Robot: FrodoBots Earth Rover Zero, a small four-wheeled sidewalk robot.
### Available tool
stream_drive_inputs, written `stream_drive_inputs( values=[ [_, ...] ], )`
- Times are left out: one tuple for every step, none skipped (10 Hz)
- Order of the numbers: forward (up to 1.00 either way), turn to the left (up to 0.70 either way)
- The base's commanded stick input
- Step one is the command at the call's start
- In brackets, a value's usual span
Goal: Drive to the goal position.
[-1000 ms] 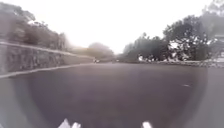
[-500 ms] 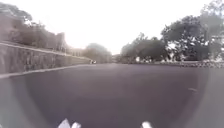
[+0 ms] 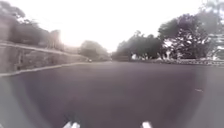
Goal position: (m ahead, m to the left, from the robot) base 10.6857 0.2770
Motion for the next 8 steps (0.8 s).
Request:
stream_drive_inputs(
  values=[
    [0.70, -0.22],
    [0.70, -0.35],
    [0.70, -0.35],
    [0.70, -0.35],
    [0.70, -0.34],
    [0.70, -0.22],
    [0.70, -0.09],
    [0.70, -0.35]
  ],
)
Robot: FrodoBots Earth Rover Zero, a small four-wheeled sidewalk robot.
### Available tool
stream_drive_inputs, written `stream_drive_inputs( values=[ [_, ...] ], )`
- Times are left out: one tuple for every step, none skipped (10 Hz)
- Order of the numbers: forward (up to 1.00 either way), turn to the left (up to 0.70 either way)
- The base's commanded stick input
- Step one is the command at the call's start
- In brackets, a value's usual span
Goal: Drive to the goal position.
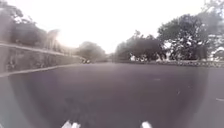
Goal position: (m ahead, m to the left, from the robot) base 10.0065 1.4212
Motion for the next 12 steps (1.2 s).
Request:
stream_drive_inputs(
  values=[
    [0.70, -0.35],
    [0.70, -0.35],
    [0.70, -0.29],
    [0.70, -0.17],
    [0.70, -0.04],
    [0.70, -0.34],
    [0.70, -0.35],
    [0.70, -0.35],
    [0.70, -0.35],
    [0.70, -0.35],
    [0.70, -0.15],
    [0.70, -0.10]
  ],
)
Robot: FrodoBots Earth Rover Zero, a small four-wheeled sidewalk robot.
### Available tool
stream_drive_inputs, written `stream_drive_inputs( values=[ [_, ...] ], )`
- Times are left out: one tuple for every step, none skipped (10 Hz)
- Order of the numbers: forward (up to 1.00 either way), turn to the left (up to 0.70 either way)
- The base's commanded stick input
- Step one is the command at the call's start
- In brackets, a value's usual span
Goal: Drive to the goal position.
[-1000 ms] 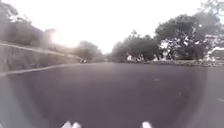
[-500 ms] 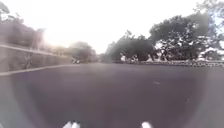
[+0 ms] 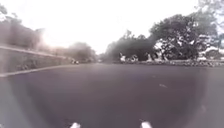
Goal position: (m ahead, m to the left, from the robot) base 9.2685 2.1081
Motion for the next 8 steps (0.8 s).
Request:
stream_drive_inputs(
  values=[
    [0.70, -0.04],
    [0.70, 0.00],
    [0.70, 0.00],
    [0.70, 0.00],
    [0.70, 0.00],
    [0.70, 0.00],
    [0.70, 0.00],
    [0.70, 0.00]
  ],
)
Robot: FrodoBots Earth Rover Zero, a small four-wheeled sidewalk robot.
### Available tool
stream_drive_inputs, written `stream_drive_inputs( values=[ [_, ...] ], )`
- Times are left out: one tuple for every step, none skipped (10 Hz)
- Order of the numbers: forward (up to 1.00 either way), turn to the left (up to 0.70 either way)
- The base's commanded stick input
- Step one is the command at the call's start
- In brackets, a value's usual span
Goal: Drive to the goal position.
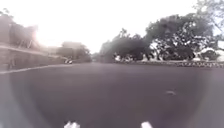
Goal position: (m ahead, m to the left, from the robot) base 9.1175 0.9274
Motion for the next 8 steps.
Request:
stream_drive_inputs(
  values=[
    [0.70, 0.00],
    [0.70, 0.00],
    [0.70, 0.00],
    [0.70, 0.00],
    [0.70, 0.00],
    [0.70, 0.00],
    [0.70, 0.00],
    [0.70, 0.00]
  ],
)
